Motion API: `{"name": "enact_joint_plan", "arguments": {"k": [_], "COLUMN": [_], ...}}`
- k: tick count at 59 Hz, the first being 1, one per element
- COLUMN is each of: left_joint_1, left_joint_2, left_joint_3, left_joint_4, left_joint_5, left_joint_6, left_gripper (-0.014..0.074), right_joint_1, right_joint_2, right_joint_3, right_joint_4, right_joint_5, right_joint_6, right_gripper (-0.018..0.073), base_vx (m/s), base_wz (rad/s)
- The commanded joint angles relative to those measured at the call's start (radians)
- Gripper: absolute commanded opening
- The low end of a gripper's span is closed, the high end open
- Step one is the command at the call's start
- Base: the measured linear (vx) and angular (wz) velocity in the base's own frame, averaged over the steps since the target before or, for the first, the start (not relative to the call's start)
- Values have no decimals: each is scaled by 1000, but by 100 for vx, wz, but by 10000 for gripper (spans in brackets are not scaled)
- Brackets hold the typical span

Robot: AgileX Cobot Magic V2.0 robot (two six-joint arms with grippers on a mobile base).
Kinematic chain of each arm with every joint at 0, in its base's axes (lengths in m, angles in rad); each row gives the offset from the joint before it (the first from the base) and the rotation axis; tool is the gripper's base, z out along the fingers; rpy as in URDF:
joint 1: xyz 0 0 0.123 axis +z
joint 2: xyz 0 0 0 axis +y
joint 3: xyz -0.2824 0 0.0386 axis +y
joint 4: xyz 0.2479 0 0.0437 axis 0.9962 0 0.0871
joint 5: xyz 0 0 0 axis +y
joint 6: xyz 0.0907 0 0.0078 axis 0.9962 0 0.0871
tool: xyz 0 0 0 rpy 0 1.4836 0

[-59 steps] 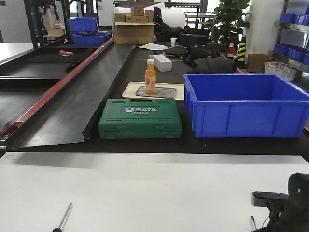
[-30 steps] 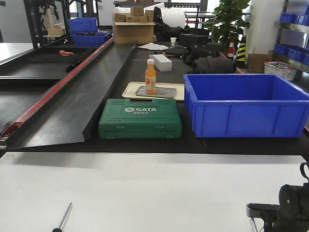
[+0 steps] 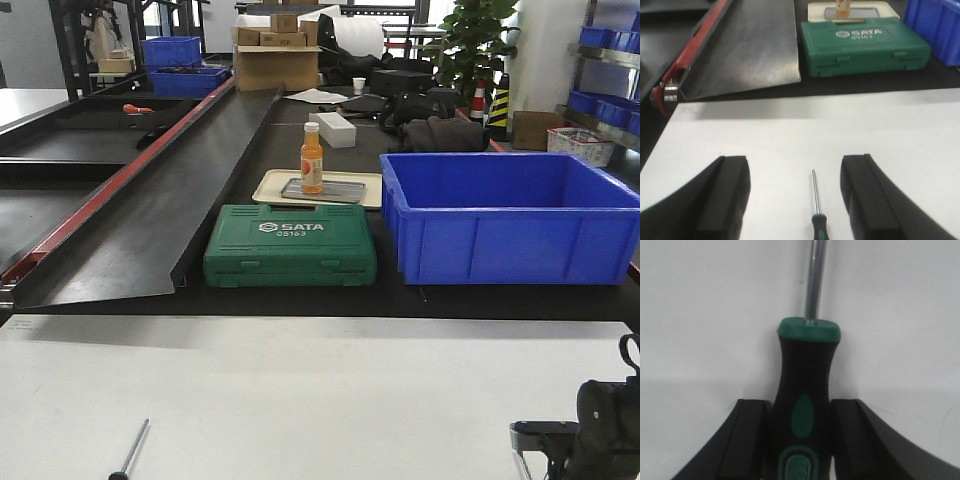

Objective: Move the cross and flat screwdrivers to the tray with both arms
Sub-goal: 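Close the right gripper on the green-black screwdriver handle and lift, then lower the left gripper and grasp the other green-black screwdriver handle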

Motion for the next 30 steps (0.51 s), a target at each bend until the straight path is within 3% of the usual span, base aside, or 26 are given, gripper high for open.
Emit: {"name": "enact_joint_plan", "arguments": {"k": [1,17,30], "left_joint_1": [-1,-1,-1], "left_joint_2": [11,274,559], "left_joint_3": [-68,-333,-516], "left_joint_4": [-6,-6,-26], "left_joint_5": [21,329,490], "left_joint_6": [-37,-37,-37], "left_gripper": [524,524,524], "right_joint_1": [-1,-1,-1], "right_joint_2": [-20,-20,-20], "right_joint_3": [-8,-8,-8], "right_joint_4": [16,32,33], "right_joint_5": [0,-4,-4], "right_joint_6": [-9,-11,-11], "right_gripper": [-11,-9,-8], "base_vx": [0,0,0], "base_wz": [0,0,0]}}
